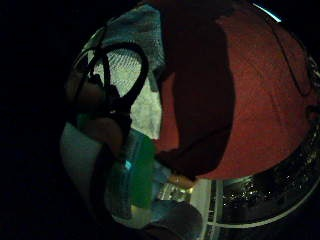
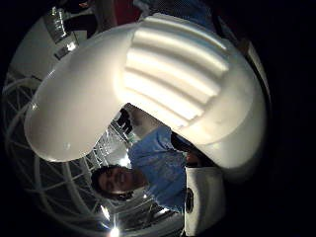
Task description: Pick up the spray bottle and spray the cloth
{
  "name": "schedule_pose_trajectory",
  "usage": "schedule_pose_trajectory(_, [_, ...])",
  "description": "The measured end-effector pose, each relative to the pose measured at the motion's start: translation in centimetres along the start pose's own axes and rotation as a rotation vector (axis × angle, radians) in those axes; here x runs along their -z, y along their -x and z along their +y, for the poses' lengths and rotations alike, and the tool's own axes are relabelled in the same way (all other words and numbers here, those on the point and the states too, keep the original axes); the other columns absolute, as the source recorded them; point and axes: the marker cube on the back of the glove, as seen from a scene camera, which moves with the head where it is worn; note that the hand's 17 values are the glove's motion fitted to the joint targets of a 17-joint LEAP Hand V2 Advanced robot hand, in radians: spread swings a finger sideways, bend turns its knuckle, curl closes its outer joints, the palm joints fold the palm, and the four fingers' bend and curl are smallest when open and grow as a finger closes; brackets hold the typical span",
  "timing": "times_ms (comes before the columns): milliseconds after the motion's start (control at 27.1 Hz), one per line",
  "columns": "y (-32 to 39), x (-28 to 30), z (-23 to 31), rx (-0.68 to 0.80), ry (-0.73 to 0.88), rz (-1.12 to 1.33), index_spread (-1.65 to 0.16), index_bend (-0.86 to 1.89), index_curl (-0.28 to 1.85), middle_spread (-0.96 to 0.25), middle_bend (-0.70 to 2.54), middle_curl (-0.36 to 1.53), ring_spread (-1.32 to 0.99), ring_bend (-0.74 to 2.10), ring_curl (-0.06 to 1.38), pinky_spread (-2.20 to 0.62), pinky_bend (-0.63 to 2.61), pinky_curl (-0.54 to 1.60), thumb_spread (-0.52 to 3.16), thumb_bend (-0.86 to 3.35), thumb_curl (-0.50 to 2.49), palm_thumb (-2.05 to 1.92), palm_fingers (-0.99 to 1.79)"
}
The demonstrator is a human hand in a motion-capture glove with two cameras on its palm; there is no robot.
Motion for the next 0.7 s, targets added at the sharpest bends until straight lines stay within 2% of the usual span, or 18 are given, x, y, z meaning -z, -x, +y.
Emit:
schedule_pose_trajectory(480, [0.3, -0.4, 0.1, 0.013, -0.022, -0.014, -0.25, 0.13, 0.35, -0.05, 0.25, 0.46, -0.02, 0.54, 0.39, 0.13, 0.26, 0.37, 0.69, -0.03, 0.64, 0.95, 1.13])
schedule_pose_trajectory(702, [2.6, -1.9, 0.7, 0.171, -0.175, -0.108, -0.25, 0.13, 0.35, -0.05, 0.25, 0.47, -0.02, 0.54, 0.40, 0.13, 0.26, 0.37, 0.69, -0.03, 0.64, 0.95, 1.13])
